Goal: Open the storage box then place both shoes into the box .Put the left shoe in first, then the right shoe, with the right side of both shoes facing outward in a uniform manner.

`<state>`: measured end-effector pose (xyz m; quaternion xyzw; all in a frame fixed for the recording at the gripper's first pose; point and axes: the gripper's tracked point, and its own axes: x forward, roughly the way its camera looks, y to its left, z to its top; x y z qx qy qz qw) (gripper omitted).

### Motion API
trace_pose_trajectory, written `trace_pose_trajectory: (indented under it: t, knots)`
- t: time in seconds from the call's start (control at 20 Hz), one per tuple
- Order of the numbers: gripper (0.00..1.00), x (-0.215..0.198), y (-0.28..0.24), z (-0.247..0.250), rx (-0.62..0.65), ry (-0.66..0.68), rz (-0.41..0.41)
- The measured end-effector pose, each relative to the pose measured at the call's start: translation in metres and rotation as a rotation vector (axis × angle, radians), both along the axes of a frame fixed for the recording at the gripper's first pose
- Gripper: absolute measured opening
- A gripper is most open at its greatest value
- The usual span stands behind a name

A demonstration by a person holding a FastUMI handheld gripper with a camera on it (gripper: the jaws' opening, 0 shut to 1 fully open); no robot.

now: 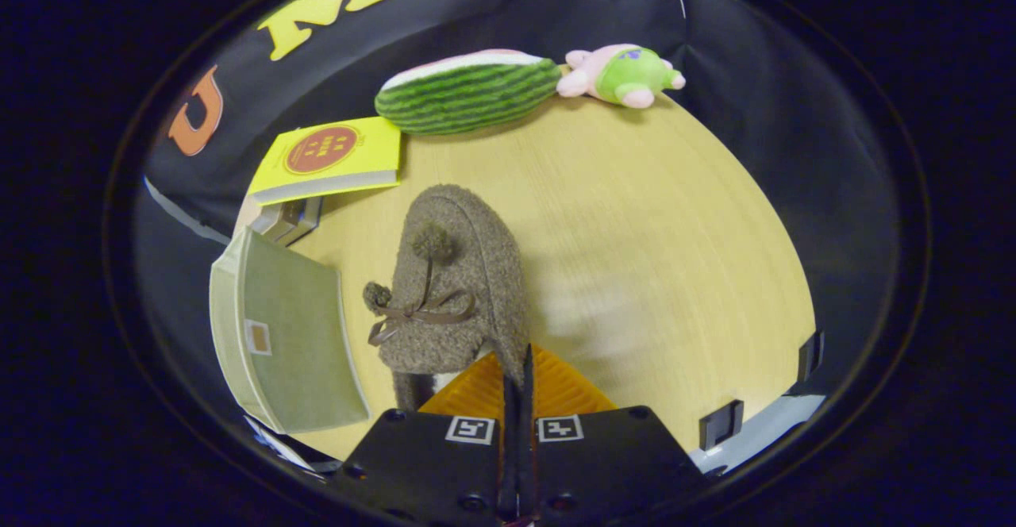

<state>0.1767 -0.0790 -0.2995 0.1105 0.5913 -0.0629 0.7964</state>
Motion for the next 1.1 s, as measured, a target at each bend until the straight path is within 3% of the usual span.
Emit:
trace_pose_trajectory:
  t: [0.25,0.55,0.75,1.1]
  knots:
    - [0.06,0.006,0.043,0.050,0.030,-0.083,-0.004]
    - [0.07,0.017,0.099,0.096,-0.006,-0.164,0.065]
    - [0.06,0.016,0.148,0.106,0.012,-0.191,0.104]
    - [0.06,0.019,0.225,0.101,0.082,-0.204,0.079]
